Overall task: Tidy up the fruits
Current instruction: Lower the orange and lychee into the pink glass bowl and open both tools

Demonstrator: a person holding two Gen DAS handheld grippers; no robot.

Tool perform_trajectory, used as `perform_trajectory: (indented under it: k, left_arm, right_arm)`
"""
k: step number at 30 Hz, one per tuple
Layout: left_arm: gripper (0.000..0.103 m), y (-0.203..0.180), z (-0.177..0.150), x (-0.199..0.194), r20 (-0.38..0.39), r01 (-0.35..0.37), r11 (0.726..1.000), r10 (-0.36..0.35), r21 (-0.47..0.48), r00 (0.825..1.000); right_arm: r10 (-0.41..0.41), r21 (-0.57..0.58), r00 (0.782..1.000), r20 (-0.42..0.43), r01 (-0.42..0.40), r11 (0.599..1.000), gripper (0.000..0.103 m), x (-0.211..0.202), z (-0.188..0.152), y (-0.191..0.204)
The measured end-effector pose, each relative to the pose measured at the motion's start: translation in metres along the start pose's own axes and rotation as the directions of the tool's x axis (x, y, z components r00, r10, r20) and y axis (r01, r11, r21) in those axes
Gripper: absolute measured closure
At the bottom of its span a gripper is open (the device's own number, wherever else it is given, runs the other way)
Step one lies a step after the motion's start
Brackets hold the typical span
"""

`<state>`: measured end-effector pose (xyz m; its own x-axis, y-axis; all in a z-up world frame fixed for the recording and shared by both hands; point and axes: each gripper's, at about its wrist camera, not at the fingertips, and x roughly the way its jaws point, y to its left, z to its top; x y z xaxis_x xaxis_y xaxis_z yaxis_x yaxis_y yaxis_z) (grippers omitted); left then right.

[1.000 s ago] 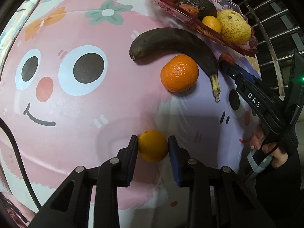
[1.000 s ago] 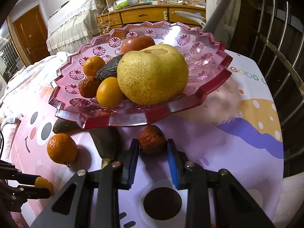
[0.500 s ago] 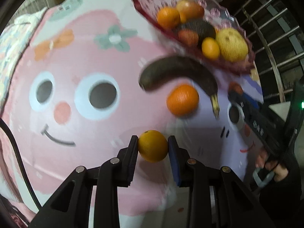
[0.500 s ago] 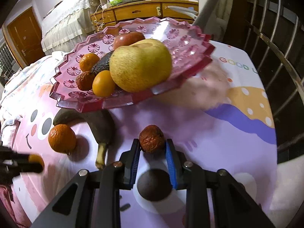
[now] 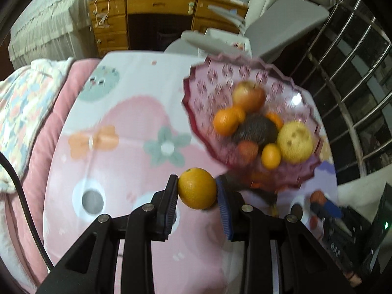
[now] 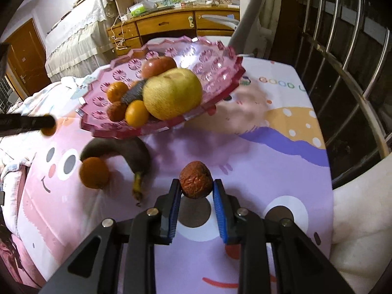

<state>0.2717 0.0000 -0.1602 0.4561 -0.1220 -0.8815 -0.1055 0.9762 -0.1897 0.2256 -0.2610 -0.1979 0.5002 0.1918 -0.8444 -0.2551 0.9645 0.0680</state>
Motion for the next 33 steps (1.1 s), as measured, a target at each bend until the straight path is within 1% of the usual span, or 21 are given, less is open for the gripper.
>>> perform_trajectory:
  k: [4, 8, 13, 18, 24, 29, 31, 33]
  left_arm:
    - [0.073, -0.006, 0.012, -0.005, 0.055, 0.048, 0.999, -0.049, 0.012, 0.997]
    - [0.073, -0.015, 0.023, -0.006, 0.093, 0.082, 0.996, -0.086, 0.044, 0.992]
    - [0.073, -0.02, 0.034, -0.003, 0.111, 0.094, 0.994, -0.1, 0.057, 0.989]
    - [0.073, -0.015, 0.04, 0.005, 0.1, 0.11, 0.993, -0.114, 0.052, 0.988]
    - [0.073, -0.009, 0.043, 0.014, 0.071, 0.123, 0.991, -0.126, 0.053, 0.989]
    - [0.071, -0.01, 0.042, 0.02, 0.047, 0.1, 0.991, -0.105, 0.09, 0.993]
    - [0.068, -0.009, 0.042, 0.02, 0.043, 0.108, 0.99, -0.112, 0.092, 0.993]
    - [0.057, -0.01, 0.042, 0.018, 0.042, 0.104, 0.99, -0.108, 0.097, 0.993]
  right_arm:
    - [0.013, -0.019, 0.999, 0.031, -0.012, 1.0, 0.077, -0.015, 0.008, 0.013]
    - [0.057, -0.036, 0.996, 0.075, -0.055, 0.998, 0.077, -0.027, 0.019, 0.026]
    - [0.095, -0.056, 0.989, 0.116, -0.089, 0.994, 0.077, -0.028, 0.036, 0.049]
    - [0.109, -0.042, 0.984, 0.144, -0.105, 0.994, 0.076, -0.024, 0.05, 0.066]
    - [0.104, -0.016, 0.984, 0.146, -0.103, 0.995, 0.076, -0.014, 0.059, 0.075]
    - [0.089, 0.011, 0.986, 0.14, -0.092, 0.996, 0.075, -0.007, 0.064, 0.077]
    - [0.082, 0.012, 0.989, 0.126, -0.085, 0.996, 0.075, -0.004, 0.064, 0.077]
    - [0.076, 0.014, 0.99, 0.121, -0.079, 0.997, 0.074, -0.002, 0.063, 0.077]
